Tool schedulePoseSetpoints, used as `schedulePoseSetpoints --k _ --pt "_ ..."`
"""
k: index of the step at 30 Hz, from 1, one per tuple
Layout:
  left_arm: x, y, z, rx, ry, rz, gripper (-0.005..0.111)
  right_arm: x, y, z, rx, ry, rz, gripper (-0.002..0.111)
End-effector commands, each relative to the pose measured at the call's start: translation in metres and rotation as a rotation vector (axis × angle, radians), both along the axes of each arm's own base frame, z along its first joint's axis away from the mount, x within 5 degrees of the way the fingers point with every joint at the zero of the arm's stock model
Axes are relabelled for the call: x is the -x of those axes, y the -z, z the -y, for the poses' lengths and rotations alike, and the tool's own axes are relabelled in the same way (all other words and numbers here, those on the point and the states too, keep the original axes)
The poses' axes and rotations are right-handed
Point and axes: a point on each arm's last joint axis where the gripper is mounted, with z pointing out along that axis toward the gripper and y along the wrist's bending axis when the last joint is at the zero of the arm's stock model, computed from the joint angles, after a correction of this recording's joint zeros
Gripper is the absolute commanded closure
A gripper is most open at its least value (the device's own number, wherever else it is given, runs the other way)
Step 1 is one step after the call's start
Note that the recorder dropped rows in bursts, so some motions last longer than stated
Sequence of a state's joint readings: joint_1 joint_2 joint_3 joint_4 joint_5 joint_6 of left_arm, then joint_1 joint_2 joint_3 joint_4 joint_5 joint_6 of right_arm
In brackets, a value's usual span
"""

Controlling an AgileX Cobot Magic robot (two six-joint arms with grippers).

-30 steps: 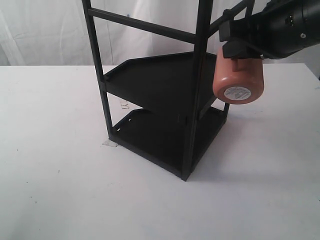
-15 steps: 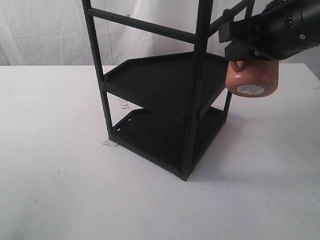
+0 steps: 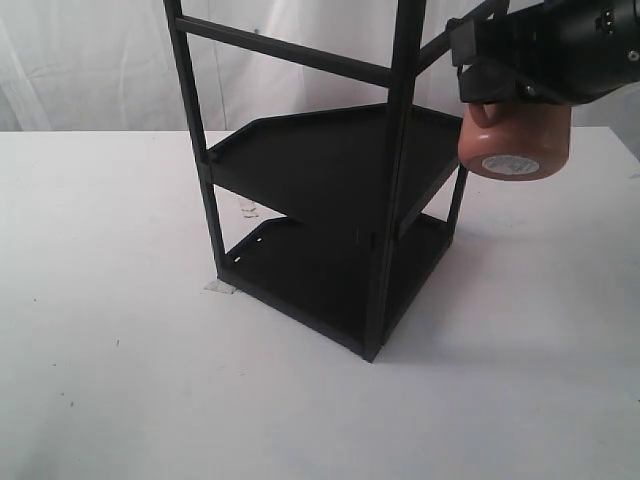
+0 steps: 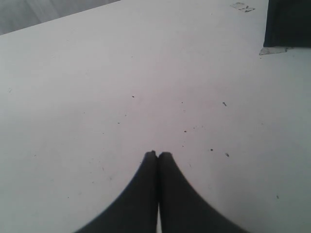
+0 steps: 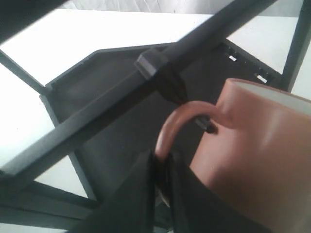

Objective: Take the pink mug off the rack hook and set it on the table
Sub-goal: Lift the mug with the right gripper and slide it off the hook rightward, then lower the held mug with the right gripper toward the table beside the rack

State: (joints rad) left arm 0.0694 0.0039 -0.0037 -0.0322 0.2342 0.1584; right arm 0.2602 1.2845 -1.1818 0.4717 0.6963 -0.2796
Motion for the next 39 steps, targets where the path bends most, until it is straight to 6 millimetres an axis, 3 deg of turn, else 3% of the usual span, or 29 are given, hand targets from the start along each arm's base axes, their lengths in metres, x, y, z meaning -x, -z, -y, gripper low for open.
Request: schedulePoseSetpoints --k 1,20,24,27,29,33,39 --pt "0.0 0.001 0.001 0.008 0.005 0.002 0.107 0.007 -0.007 0.002 0.0 -0.005 0.023 0.108" --pt "0.0 0.001 0.001 0.008 0.005 0.002 0.107 0.029 -0.021 0.015 0.124 -0.004 0.067 0.108" --pt "0.0 0.001 0.001 0.008 0.005 0.002 0.107 0.034 -0.047 0.022 0.067 0.073 0.288 0.108" --pt "0.0 0.001 0.001 0.008 0.005 0.002 0.107 0.055 -0.073 0.029 0.089 0.074 0.479 0.108" --pt "0.0 0.001 0.001 0.008 0.005 0.002 0.107 0.069 -0.078 0.034 0.157 0.046 0.57 0.108" --pt "0.0 0.001 0.001 0.008 0.005 0.002 0.107 0.087 -0.06 0.042 0.193 0.081 0.683 0.108" --pt "0.0 0.001 0.001 0.008 0.005 0.002 0.107 0.082 0.011 0.047 0.139 0.171 0.612 0.108"
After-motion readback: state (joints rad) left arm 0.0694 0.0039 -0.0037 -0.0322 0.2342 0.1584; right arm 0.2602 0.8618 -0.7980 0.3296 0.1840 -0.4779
